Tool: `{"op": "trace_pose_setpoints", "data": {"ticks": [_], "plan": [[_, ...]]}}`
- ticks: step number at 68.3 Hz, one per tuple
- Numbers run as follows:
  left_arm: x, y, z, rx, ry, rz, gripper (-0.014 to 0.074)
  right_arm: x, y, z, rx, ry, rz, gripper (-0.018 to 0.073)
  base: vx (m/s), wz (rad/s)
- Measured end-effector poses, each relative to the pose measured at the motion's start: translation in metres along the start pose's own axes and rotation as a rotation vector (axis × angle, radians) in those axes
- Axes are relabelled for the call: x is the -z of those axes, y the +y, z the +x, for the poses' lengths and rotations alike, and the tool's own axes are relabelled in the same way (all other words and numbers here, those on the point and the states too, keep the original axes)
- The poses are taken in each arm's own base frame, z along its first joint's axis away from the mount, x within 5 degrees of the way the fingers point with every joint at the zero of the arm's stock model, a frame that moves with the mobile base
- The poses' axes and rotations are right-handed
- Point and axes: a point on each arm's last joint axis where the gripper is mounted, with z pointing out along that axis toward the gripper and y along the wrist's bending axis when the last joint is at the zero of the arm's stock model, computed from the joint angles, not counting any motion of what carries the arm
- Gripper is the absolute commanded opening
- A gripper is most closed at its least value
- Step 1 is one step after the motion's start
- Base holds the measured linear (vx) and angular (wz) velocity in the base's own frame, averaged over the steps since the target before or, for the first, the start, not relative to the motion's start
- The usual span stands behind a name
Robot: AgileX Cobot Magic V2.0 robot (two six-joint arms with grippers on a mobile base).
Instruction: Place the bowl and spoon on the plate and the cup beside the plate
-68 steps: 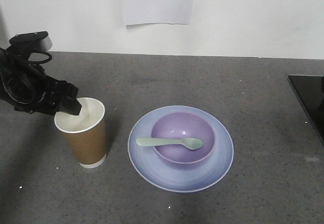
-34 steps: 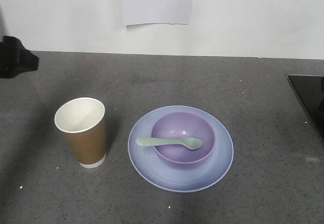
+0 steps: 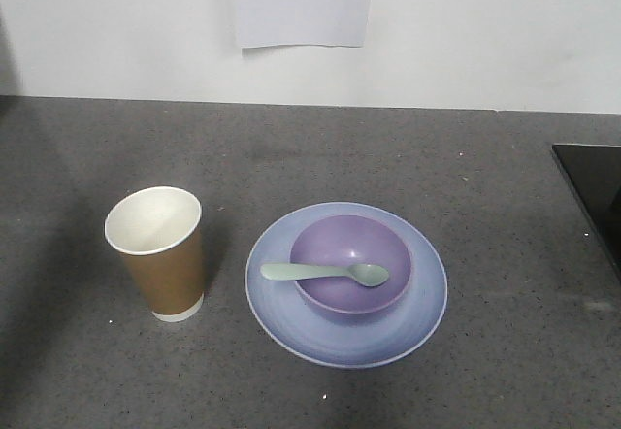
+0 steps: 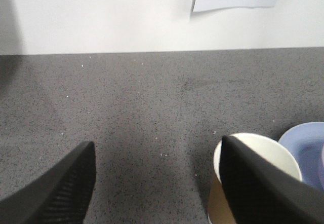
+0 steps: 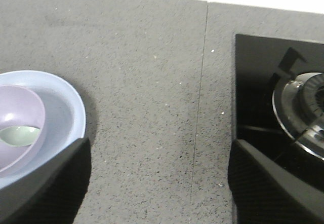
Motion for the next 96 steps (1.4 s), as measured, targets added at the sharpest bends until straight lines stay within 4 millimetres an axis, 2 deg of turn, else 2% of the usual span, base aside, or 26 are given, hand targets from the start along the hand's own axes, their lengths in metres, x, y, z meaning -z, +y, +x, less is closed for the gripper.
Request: {"op": "trace_pose_setpoints", "data": {"ticks": [9,21,34,45,47,96], "plan": [[0.015,0.003,0.023,-0.012,-0.051,-0.002,0.0421,0.007,0.001,0.02,0.001,-0.064,0.01,0.0522,0.0,0.0],[0.031,0.009,0.054,-0.046,-0.113,-0.016,0.0343,0.009,0.003,0.05,0.0,-0.122,0.019,0.0436,0.0,0.0],[0.043,0.012,0.075,-0.055,-0.157,-0.018,0.0177,0.009,0.003,0.071,0.002,-0.175,0.03,0.0239,0.0,0.0],[0.046,0.012,0.079,-0.055,-0.174,-0.016,0.0001,0.008,0.002,0.074,0.013,-0.181,0.041,0.0023,0.0,0.0],[0.046,0.012,0.079,-0.055,-0.174,-0.016,-0.0009,0.008,0.002,0.074,0.013,-0.183,0.042,-0.0019,0.0,0.0],[0.048,0.012,0.079,-0.062,-0.184,-0.019,-0.0008,0.008,0.002,0.073,0.015,-0.187,0.044,-0.0011,0.0,0.0]]}}
